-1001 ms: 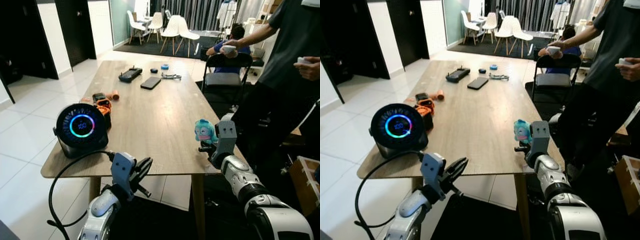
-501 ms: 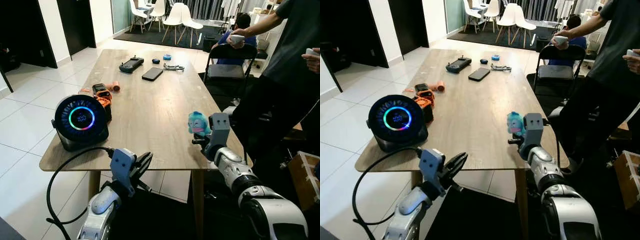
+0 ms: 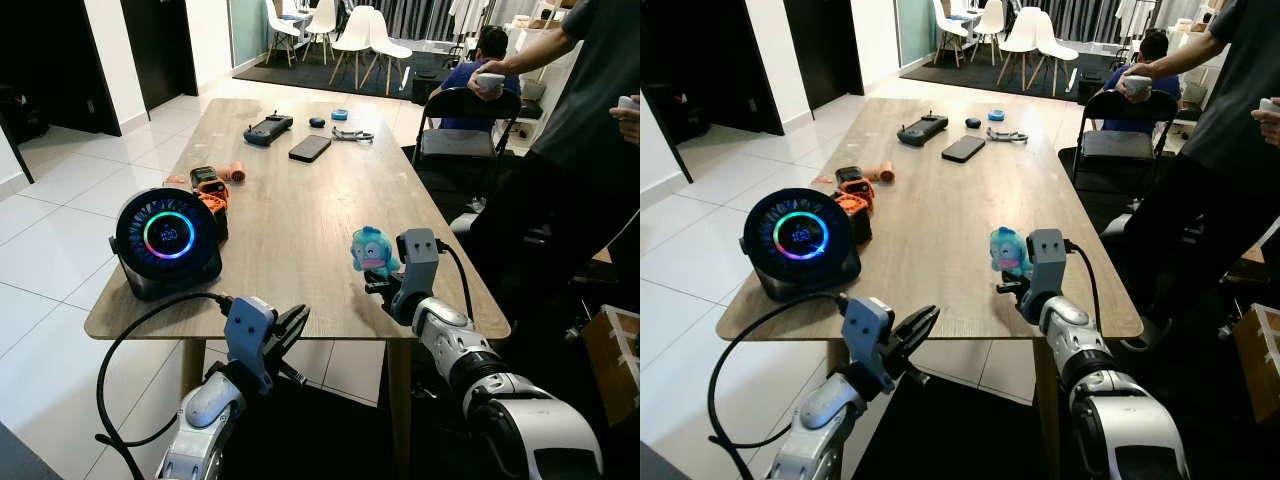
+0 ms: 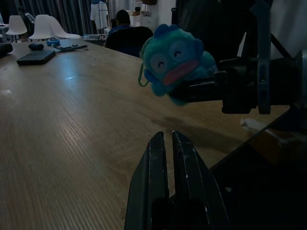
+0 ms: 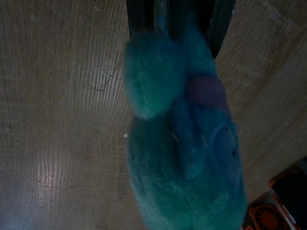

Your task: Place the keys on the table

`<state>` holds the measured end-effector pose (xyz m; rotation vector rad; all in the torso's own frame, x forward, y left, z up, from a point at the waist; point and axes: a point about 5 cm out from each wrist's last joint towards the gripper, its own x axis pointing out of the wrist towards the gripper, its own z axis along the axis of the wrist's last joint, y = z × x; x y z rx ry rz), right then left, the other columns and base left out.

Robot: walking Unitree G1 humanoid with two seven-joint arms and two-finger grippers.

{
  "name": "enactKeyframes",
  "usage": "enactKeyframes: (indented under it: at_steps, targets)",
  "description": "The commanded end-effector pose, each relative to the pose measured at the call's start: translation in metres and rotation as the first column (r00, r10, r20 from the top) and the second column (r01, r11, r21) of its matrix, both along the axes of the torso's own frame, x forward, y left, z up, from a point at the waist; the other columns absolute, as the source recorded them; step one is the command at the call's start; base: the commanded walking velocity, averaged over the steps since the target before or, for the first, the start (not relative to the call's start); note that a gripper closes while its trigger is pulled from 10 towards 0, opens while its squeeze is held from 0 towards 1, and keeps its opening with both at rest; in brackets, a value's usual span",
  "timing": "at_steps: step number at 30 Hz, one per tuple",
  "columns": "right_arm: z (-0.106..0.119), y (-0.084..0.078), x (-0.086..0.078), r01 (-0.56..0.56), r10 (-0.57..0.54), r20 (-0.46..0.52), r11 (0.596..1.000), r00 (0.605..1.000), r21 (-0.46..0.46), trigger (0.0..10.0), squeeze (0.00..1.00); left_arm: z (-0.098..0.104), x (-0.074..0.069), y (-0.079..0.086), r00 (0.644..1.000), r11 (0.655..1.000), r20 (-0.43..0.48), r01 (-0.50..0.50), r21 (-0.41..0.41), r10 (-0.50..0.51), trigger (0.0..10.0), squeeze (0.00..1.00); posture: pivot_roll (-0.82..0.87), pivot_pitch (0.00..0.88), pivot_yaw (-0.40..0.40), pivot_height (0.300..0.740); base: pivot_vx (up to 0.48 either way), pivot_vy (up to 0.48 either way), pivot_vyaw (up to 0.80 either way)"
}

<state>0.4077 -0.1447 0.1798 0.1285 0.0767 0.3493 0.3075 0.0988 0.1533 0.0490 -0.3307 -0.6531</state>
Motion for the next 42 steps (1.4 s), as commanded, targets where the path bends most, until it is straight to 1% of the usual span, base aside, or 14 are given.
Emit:
enactKeyframes:
  at_steps: [1,3,4,6,7,11,12,24,29,32,34,35,40,42]
  targets:
    - [-0.006,-0.003,-0.002,0.006,-0.006,-0.023,1.0,1.0,0.013,10.0,0.0,-0.002,0.0,-0.005,1.0,1.0,-0.013,0.022,0.003,-0.022,10.0,0.0,0.07,0.176,-0.043,0.74,0.0,0.0,0.0]
    - [-0.005,-0.004,-0.002,0.005,-0.005,-0.02,1.0,1.0,0.019,10.0,0.0,-0.002,0.0,-0.006,1.0,1.0,-0.013,0.025,0.005,-0.025,10.0,0.0,0.07,0.174,-0.043,0.74,0.0,0.0,0.0]
    - [-0.004,-0.004,-0.001,0.005,-0.004,-0.019,1.0,1.0,0.024,10.0,0.54,-0.001,0.0,-0.006,1.0,1.0,-0.012,0.026,0.007,-0.026,10.0,0.0,0.07,0.17,-0.042,0.74,0.0,0.0,0.0]
    - [-0.004,-0.005,-0.001,0.005,-0.004,-0.019,1.0,1.0,0.026,10.0,0.54,-0.001,0.0,-0.006,1.0,1.0,-0.011,0.025,0.008,-0.025,10.0,0.0,0.07,0.17,-0.042,0.74,0.0,0.0,0.0]
    - [-0.004,-0.005,-0.001,0.006,-0.005,-0.02,0.999,1.0,0.032,10.0,1.0,-0.001,0.001,-0.005,1.0,1.0,-0.01,0.024,0.007,-0.024,10.0,0.0,0.07,0.168,-0.042,0.74,0.0,0.0,0.0]
    - [-0.003,-0.007,-0.001,0.017,-0.016,-0.016,1.0,1.0,0.027,10.0,0.97,0.0,0.002,-0.005,1.0,1.0,-0.007,0.023,0.008,-0.023,10.0,0.0,0.07,0.162,-0.042,0.74,0.0,0.0,0.0]
    - [-0.003,-0.007,-0.001,0.019,-0.018,-0.013,1.0,1.0,0.025,10.0,0.0,0.0,0.002,-0.004,1.0,1.0,-0.006,0.023,0.009,-0.023,10.0,0.0,0.07,0.158,-0.042,0.74,0.0,0.0,0.0]
    - [0.002,-0.009,0.0,0.022,-0.022,0.007,0.999,1.0,0.025,10.0,0.0,0.002,0.003,-0.004,1.0,1.0,0.001,0.022,0.012,-0.022,10.0,0.0,0.07,0.147,-0.046,0.74,0.0,0.0,0.0]
    - [0.002,-0.004,-0.001,-0.035,0.035,0.016,0.999,0.999,0.041,10.0,0.0,0.001,0.004,-0.001,1.0,1.0,-0.001,0.009,0.013,-0.009,10.0,0.0,0.06,0.14,-0.046,0.74,0.0,0.0,0.0]
    - [-0.004,0.001,-0.005,-0.113,0.112,0.024,0.992,0.993,0.051,10.0,0.0,-0.003,0.006,0.005,1.0,1.0,-0.012,-0.015,0.02,0.015,10.0,0.0,0.06,0.136,-0.042,0.74,0.0,0.0,0.0]
    - [-0.01,0.008,-0.012,-0.227,0.224,0.054,0.971,0.973,0.078,10.0,0.0,-0.007,0.007,0.012,0.999,0.999,-0.027,-0.031,0.031,0.032,10.0,0.0,0.06,0.128,-0.039,0.74,0.0,0.0,0.0]
    - [-0.01,0.008,-0.012,-0.227,0.224,0.054,0.971,0.973,0.078,10.0,0.0,-0.007,0.007,0.012,0.999,0.999,-0.027,-0.031,0.031,0.032,10.0,0.0,0.06,0.128,-0.039,0.74,0.0,0.0,0.0]
    - [-0.012,0.011,-0.024,-0.379,0.358,0.146,0.912,0.922,0.157,10.0,0.0,-0.012,0.006,0.02,0.999,0.998,-0.052,-0.008,0.055,0.011,10.0,0.0,0.05,0.113,-0.033,0.74,0.0,0.0,0.0]
    - [-0.012,0.007,-0.035,-0.458,0.419,0.206,0.866,0.884,0.203,10.0,0.0,-0.015,0.003,0.024,0.996,0.999,-0.084,0.031,0.029,-0.028,10.0,0.0,0.05,0.108,-0.029,0.74,0.0,0.0,0.0]
